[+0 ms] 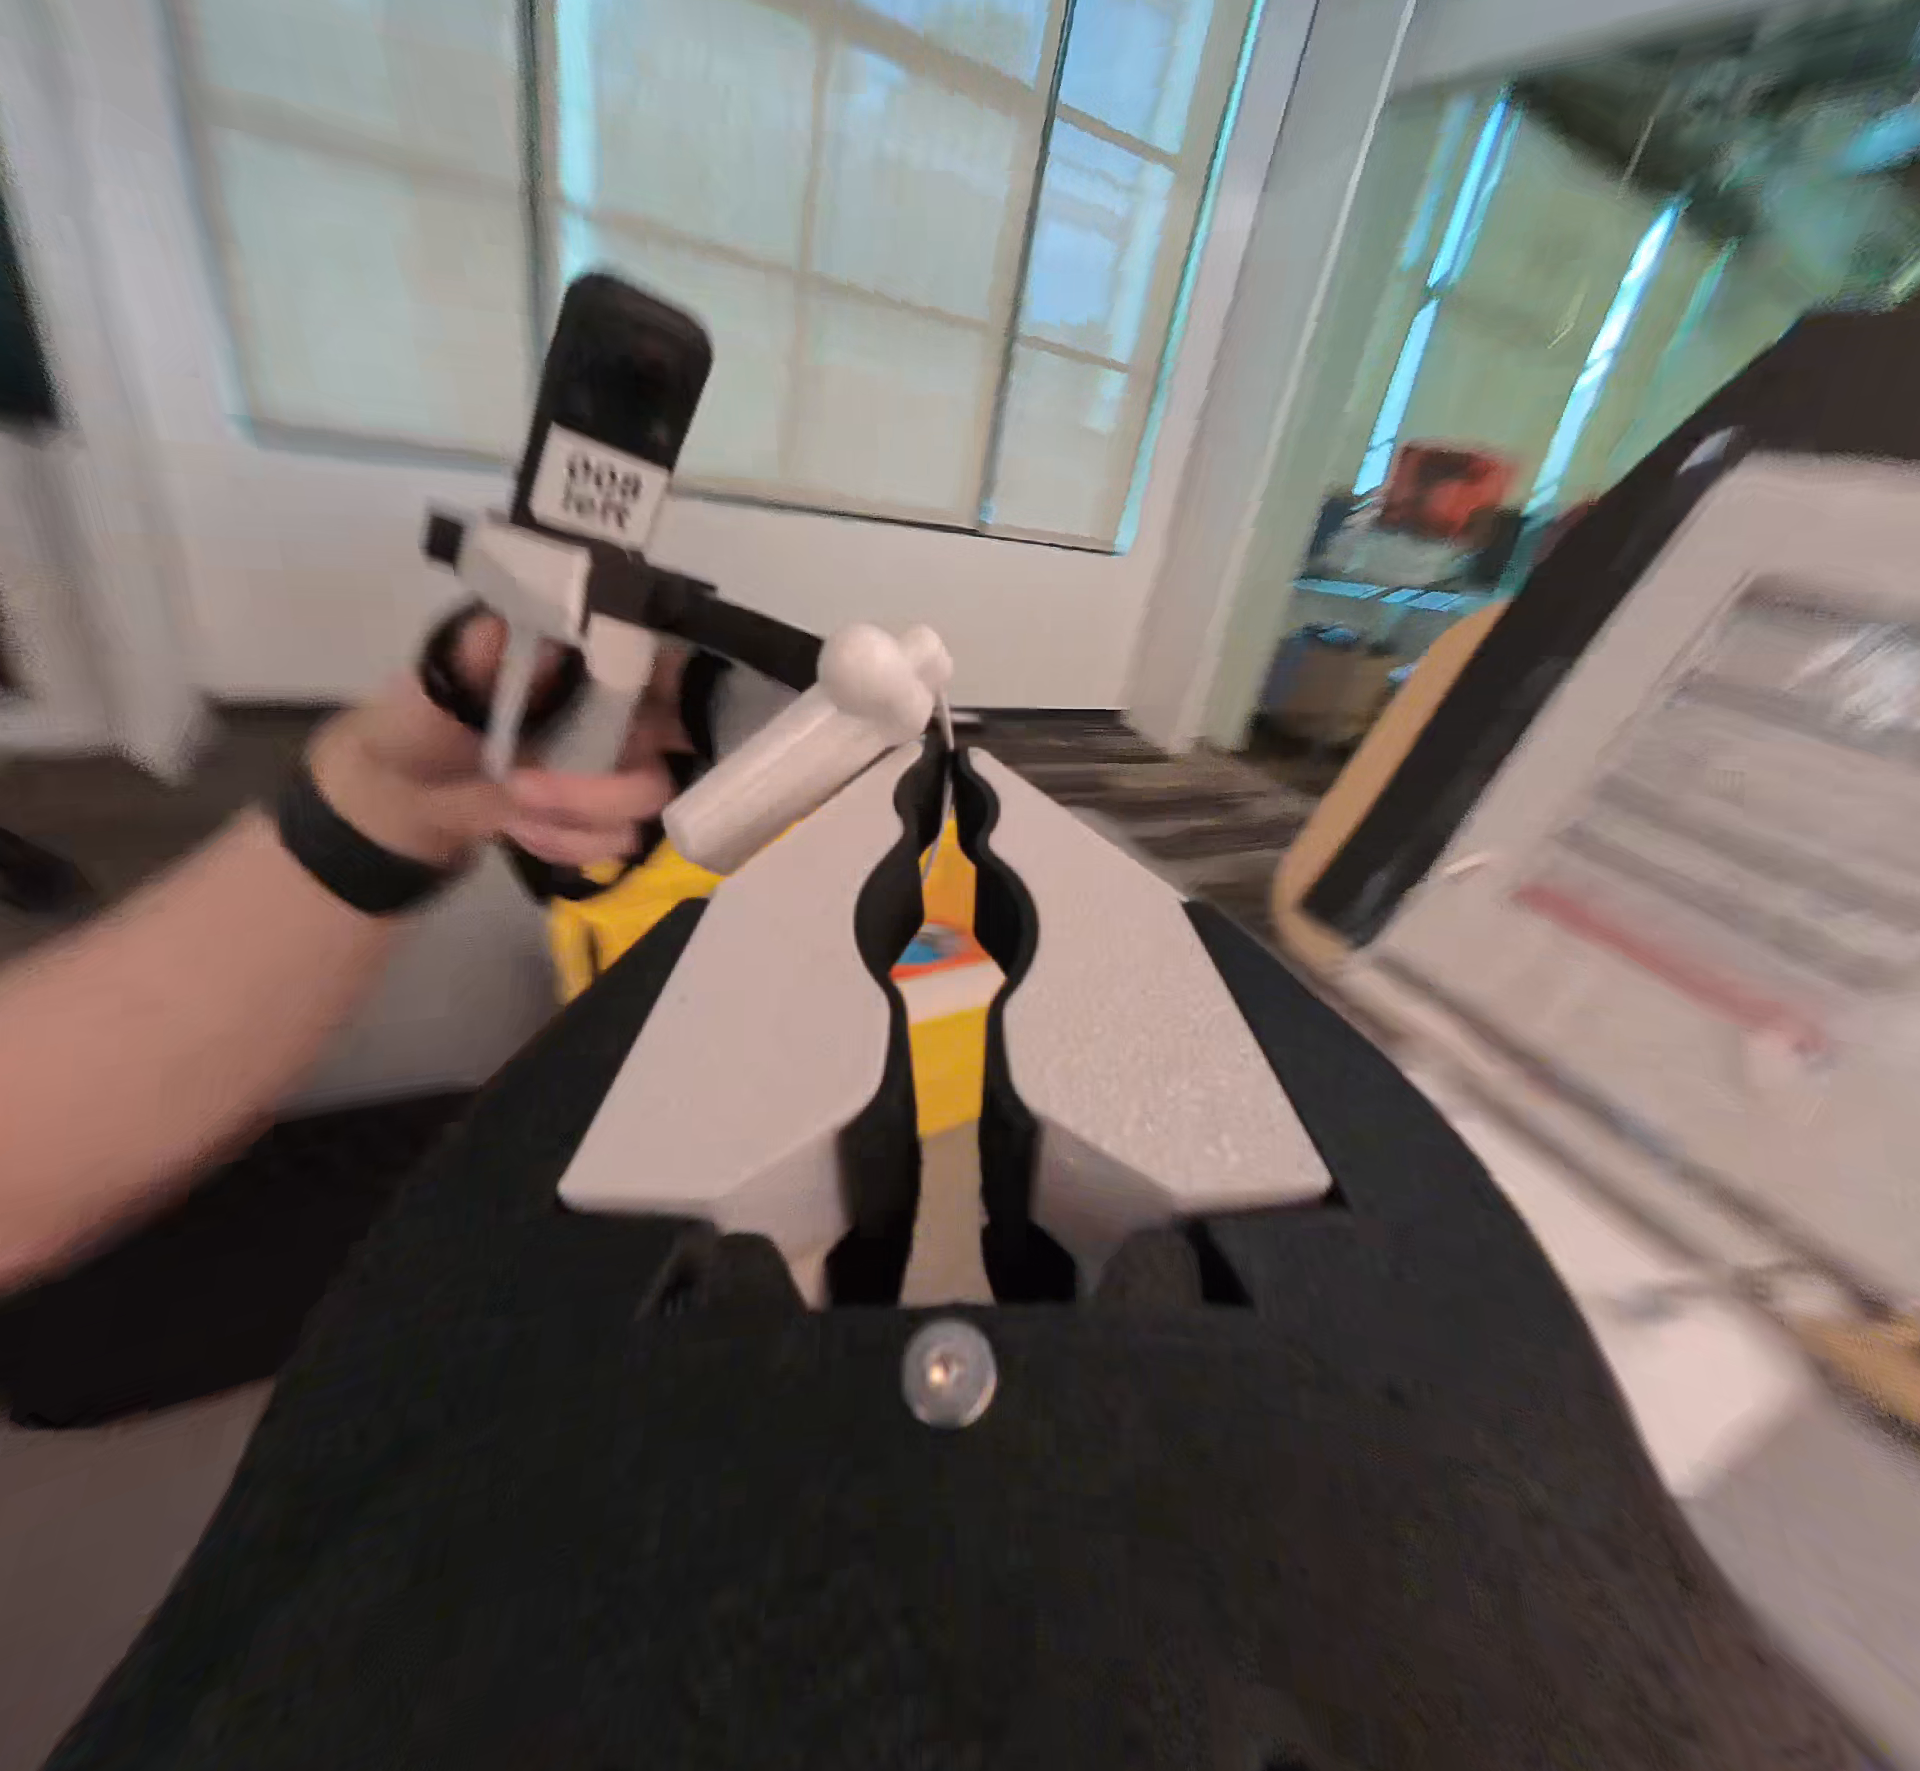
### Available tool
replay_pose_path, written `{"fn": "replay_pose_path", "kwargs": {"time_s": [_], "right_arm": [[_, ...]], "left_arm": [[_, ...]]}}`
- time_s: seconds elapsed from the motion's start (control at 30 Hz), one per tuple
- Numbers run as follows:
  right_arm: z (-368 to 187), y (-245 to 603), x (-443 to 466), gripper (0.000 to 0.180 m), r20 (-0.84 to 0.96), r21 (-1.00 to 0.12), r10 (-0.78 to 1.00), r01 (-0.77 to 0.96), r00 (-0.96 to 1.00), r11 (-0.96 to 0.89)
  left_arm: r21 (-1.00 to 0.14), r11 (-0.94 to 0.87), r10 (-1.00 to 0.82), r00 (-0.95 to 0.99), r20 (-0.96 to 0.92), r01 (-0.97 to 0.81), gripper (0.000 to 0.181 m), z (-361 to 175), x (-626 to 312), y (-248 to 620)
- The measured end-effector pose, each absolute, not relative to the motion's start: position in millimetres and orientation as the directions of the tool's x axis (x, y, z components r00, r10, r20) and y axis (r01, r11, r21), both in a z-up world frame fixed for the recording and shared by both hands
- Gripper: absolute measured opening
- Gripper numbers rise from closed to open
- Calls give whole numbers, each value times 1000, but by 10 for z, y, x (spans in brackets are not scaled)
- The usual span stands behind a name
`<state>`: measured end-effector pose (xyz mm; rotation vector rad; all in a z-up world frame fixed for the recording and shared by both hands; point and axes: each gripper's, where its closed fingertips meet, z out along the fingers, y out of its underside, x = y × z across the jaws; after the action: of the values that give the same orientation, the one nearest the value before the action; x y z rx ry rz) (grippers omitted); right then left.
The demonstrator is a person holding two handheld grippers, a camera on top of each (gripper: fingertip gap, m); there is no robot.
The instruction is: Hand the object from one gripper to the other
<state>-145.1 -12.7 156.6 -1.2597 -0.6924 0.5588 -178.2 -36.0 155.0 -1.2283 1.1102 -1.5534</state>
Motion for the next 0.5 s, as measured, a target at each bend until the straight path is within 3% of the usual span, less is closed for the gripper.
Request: {"fn": "replay_pose_path", "kwargs": {"time_s": [0.03,0.1,0.2,0.33,0.5], "right_arm": [[1566,-116,-1419,0,27,-986,775,-112,631,125],[1562,-111,-1363,0,-182,-963,842,-266,509,-47],[1507,-59,-1287,0,-304,-927,852,-337,425,-163],[1425,-119,-1390,0,-351,-916,879,-313,322,-251],[1224,-97,-1507,0,-297,-953,874,-174,385,-247]], "left_arm": [[-974,-210,-973,-117,200,84,62,1525,-1785,-310],[-987,-151,-988,-37,150,46,60,1434,-1769,-215],[-992,-123,-992,28,122,-7,55,1302,-1695,-120],[-994,-109,-994,17,109,-26,40,1228,-1560,-156],[-984,14,-999,39,-22,-178,16,999,-1455,-228]]}}
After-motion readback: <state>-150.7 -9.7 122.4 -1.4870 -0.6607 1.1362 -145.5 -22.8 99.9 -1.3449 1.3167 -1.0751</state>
